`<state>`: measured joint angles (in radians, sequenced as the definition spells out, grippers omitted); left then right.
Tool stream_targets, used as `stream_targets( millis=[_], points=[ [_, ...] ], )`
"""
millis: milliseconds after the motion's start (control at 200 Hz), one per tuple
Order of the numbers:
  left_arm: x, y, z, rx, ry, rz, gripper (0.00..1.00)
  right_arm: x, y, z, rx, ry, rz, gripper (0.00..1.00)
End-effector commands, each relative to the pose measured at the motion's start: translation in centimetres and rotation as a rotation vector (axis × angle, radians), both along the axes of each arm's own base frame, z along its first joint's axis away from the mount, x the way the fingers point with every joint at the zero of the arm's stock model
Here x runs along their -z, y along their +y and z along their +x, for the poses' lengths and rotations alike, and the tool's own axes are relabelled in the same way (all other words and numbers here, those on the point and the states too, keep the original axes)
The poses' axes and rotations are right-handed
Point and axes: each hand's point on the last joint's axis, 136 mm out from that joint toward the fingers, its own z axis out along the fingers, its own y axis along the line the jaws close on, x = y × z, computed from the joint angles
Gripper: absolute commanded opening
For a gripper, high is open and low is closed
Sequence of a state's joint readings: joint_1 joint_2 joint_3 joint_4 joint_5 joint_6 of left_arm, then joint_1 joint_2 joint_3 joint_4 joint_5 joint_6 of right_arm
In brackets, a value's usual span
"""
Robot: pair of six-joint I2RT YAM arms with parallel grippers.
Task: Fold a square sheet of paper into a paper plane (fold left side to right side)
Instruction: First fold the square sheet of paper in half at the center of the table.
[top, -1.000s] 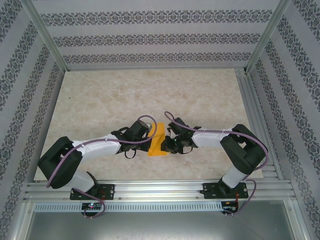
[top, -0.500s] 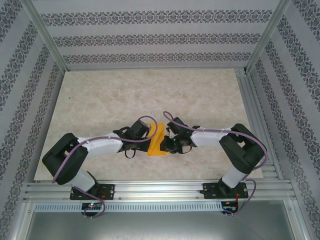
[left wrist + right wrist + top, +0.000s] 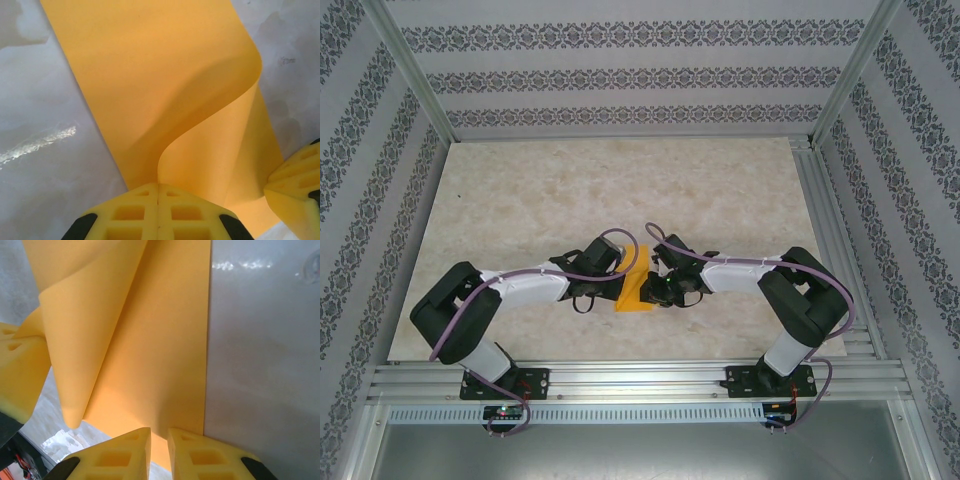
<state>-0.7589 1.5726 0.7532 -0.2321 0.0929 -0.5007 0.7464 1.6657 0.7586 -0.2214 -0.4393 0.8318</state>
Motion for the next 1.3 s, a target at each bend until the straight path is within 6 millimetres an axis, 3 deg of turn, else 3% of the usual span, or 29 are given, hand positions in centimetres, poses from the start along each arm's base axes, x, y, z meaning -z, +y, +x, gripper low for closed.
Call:
stream_targets(
  millis=[0,1299],
  points=[
    [-0.4,-0.5,1.1,0.014,-0.027,-0.012,0.07,1.9,-1.4,-1.0,-0.018,0.025,-0.101,0.19],
    [0.6,0.3,1.6,-0.005,-0.028,0.039,0.07,1.9,-1.2,-0.9,-0.029,0.033,-0.106,0.19]
  ],
)
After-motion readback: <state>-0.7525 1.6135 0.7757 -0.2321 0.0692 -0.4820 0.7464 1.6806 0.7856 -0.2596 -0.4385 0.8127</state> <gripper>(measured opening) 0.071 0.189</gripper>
